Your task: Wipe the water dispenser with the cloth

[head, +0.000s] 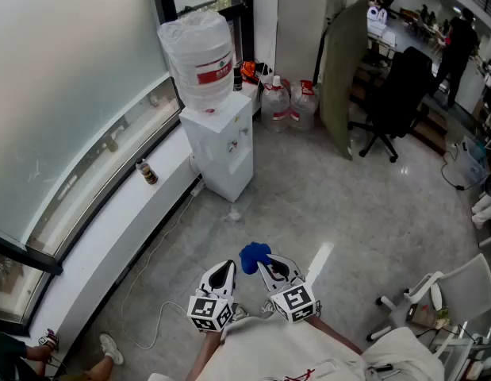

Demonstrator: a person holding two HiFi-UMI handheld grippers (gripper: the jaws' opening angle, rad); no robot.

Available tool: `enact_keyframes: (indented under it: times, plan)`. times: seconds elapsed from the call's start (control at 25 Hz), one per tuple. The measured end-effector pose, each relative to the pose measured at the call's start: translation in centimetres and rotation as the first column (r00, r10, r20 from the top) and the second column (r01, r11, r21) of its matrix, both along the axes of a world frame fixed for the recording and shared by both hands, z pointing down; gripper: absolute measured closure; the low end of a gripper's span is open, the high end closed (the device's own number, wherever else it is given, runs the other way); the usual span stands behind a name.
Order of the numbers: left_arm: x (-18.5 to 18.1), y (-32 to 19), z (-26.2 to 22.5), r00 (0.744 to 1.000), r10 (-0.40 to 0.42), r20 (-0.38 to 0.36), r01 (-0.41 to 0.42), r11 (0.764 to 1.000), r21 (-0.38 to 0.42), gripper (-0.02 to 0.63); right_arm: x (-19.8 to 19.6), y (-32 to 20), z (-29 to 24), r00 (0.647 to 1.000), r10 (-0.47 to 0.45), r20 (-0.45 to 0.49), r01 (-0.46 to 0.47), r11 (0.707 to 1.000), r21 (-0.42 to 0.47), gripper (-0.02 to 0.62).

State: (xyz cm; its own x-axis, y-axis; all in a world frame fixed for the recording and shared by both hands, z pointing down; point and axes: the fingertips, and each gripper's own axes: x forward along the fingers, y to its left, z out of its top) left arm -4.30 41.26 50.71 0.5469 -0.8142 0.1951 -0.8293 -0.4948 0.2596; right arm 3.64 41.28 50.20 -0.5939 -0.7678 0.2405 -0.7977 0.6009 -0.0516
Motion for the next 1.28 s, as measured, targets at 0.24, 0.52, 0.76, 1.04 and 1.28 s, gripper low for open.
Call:
enact_keyframes:
  times: [0.24, 0.52, 0.76, 1.04, 1.28]
  plan:
    - [1.0, -0.1, 0.0, 1.000, -0.015, 0.010, 0.015, 1.000, -0.001, 0.594, 1.0, 0.0, -0.1, 1.000, -0.018, 0.003, 0.018, 1.000, 0.005, 0.546]
    - [2.7, 0.3, 0.0, 0.999, -0.040, 0.005, 0.040, 0.999, 0.006, 0.594, 3.0, 0.0, 0.2, 0.999, -0.041, -0.009, 0.041, 0.999, 0.013, 0.546]
    - [3.9, 1.3, 1.2, 0.998, -0.065, -0.007, 0.065, 0.998, -0.014, 0.594, 4.3, 0.6, 1.3, 0.997, -0.070, -0.017, 0.070, 0.997, -0.011, 0.546]
    - [5.1, 0.5, 1.7, 0.998, -0.054, -0.020, 0.054, 0.998, -0.014, 0.594, 5.0, 0.3, 1.9, 0.996, -0.082, -0.027, 0.081, 0.996, -0.023, 0.545]
    - [5.1, -1.1, 2.5, 0.998, -0.046, -0.032, 0.045, 0.999, -0.019, 0.594, 5.3, -1.5, 2.2, 0.998, -0.060, -0.038, 0.059, 0.998, -0.017, 0.545]
